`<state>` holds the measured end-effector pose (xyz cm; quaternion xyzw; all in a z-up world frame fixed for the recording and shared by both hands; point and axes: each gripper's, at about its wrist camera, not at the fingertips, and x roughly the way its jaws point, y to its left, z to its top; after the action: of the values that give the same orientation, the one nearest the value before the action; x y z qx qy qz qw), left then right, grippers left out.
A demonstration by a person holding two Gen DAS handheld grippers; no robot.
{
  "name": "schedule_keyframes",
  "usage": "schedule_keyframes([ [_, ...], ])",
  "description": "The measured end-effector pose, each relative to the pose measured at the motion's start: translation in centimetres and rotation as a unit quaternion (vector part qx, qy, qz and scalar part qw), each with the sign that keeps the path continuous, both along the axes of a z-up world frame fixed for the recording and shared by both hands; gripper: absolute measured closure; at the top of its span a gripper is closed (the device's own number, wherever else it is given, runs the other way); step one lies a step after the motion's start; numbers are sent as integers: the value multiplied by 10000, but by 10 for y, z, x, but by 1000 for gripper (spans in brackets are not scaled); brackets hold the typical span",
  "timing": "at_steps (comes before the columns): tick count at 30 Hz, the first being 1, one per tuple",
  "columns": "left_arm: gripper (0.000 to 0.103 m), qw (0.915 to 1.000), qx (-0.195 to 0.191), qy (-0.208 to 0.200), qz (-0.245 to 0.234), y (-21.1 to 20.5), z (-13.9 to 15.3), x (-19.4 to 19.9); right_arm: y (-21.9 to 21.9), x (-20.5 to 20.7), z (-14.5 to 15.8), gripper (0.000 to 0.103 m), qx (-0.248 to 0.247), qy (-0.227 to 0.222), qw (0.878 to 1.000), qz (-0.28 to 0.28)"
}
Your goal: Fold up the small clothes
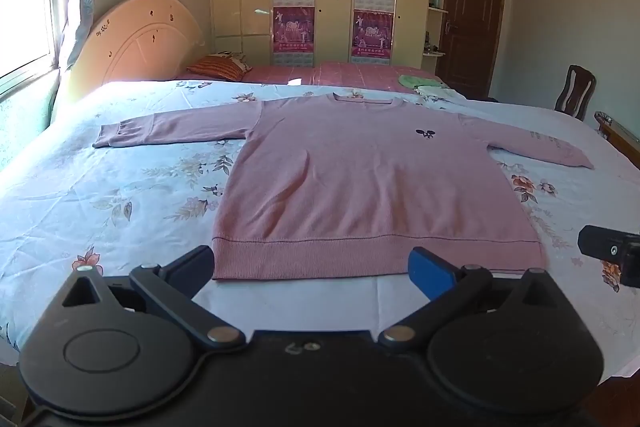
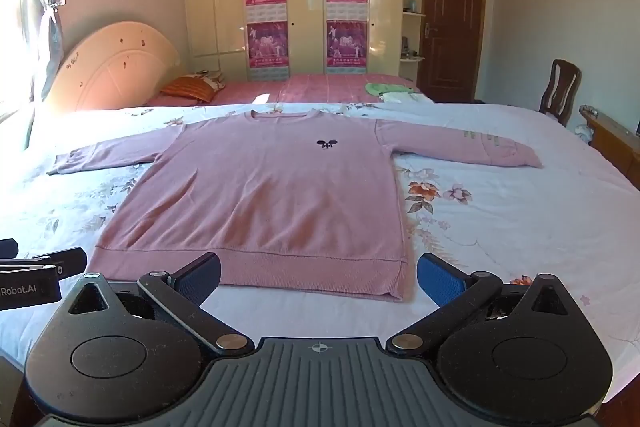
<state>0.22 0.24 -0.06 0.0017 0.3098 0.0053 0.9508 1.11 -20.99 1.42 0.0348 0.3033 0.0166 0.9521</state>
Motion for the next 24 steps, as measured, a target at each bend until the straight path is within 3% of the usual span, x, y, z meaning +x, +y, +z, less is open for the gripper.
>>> schedule_keyframes([
  [24, 0, 10000, 24, 33, -37, 4, -3, 1, 1, -2, -2, 0, -4, -59, 9999, -93],
])
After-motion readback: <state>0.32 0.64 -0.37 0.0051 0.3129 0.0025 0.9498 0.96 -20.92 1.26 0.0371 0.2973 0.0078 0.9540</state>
